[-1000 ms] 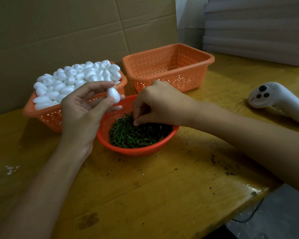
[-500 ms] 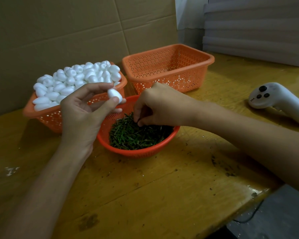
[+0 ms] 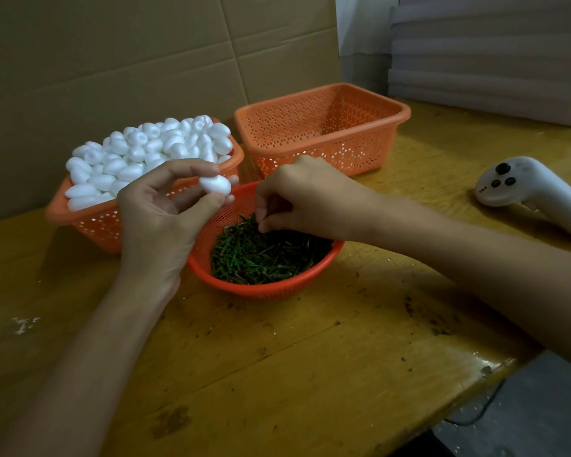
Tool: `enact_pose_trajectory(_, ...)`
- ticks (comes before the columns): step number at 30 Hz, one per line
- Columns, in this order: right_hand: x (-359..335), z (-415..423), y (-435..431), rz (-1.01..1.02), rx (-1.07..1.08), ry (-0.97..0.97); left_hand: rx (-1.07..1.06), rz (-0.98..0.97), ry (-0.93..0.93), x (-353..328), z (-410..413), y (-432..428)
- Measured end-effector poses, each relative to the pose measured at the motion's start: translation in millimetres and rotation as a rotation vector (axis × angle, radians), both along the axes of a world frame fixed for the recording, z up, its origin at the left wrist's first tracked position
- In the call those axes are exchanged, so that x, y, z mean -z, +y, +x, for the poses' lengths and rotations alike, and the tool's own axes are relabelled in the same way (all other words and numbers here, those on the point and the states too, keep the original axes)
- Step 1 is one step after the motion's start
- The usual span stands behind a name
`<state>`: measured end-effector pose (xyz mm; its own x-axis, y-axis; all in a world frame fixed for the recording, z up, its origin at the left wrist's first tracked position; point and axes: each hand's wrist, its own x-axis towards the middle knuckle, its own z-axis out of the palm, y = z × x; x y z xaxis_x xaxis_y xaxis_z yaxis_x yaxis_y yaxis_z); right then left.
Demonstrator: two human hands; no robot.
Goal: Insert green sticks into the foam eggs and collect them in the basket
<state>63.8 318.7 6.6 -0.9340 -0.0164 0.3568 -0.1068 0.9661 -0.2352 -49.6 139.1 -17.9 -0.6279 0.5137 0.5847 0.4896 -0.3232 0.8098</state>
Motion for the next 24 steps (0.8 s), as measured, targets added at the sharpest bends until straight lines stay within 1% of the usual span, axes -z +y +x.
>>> enact_pose_trajectory(11,2.8,-2.4,2.6,-0.024,0.018,0.08,-0.009,-0.022,0.047,-1.4,2.6,-0.7)
enact_pose_trajectory(17,1.6,-2.4,3.0,-0.032,0.027,0.082,-0.018,-0.03,0.087,-3.7,5.5,-1.2)
enact_pose_trajectory(24,1.7,-2.9,3.3,-0.095,0.072,0.1,-0.016,-0.04,0.113,-4.4,6.5,-1.8)
